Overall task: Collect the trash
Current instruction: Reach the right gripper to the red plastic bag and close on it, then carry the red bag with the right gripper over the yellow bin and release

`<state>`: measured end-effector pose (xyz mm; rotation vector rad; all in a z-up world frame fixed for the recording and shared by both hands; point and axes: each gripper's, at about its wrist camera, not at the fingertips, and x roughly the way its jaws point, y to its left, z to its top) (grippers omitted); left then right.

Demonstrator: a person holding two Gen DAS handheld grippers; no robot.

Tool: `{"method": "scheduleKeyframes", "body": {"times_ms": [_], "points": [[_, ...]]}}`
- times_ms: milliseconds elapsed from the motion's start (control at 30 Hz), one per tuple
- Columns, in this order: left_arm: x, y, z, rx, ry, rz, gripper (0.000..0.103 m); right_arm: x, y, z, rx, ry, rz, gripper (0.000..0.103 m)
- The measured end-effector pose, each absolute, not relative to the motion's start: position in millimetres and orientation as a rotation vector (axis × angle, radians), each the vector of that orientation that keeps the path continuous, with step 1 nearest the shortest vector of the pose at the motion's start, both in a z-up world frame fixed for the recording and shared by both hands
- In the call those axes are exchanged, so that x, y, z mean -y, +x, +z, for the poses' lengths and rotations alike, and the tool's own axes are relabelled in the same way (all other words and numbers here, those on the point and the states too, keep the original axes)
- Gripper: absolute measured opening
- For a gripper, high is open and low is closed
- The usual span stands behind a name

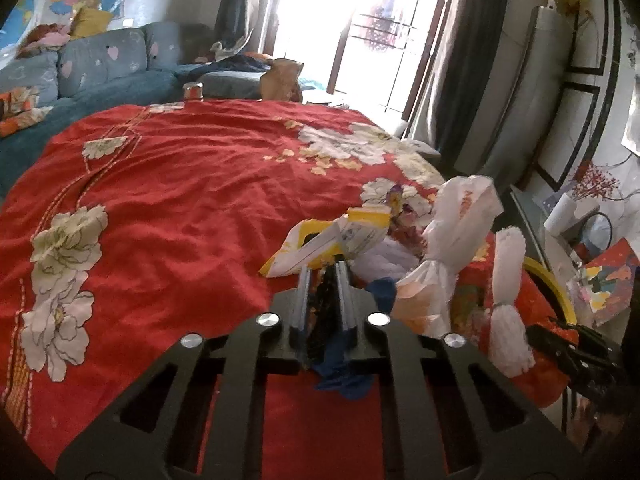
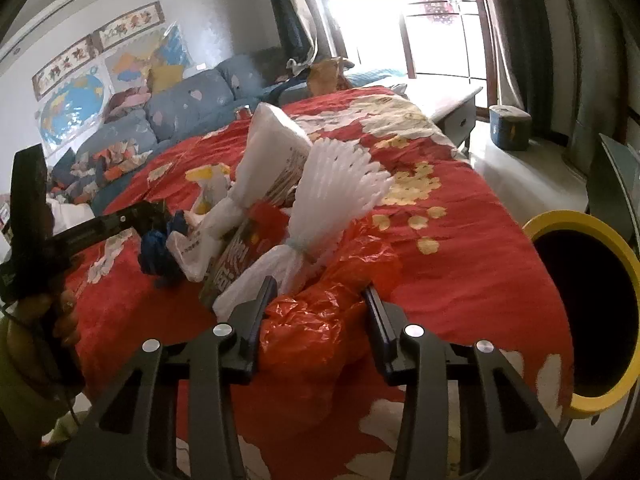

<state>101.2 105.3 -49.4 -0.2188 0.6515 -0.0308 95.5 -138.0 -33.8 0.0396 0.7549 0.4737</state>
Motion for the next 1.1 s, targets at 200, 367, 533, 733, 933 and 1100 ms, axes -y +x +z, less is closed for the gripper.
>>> {"method": "scheduleKeyframes", "body": {"times_ms": [200, 367, 533, 733, 933, 1100], "points": [[-115.2, 100.3, -28.2, -0.616, -0.304, -0.095, 0.002, 148.2, 96.0, -25.7, -0.733, 0.065, 0.456, 0.039], [-122.6, 101.0, -15.4, -0.593, -0.379, -0.129, 0.002, 156.6, 96.2, -19.9, -0.712, 0.085, 0.448, 0.038], [-116.0, 101.4, -4.0, -0.571, -0.407, -0.175, 0.002, 165.9, 97.2, -14.7, -0.694, 0.109, 0.44, 0.038], [-94.2, 104.3, 4.0, -0.561, -0.398, -0.23, 0.002, 165.6, 99.5, -11.8, -0.73, 0.083, 0.474, 0.038], [-62.9, 109.3, 5.7, -0.575, -0.369, -0.298, 0.002, 172.2, 101.0, -17.1, -0.78, 0.046, 0.456, 0.038], [-37.7, 113.3, 5.5, -0.584, -0.343, -0.346, 0.002, 185.8, 101.6, -26.8, -0.812, 0.07, 0.436, 0.038]]}}
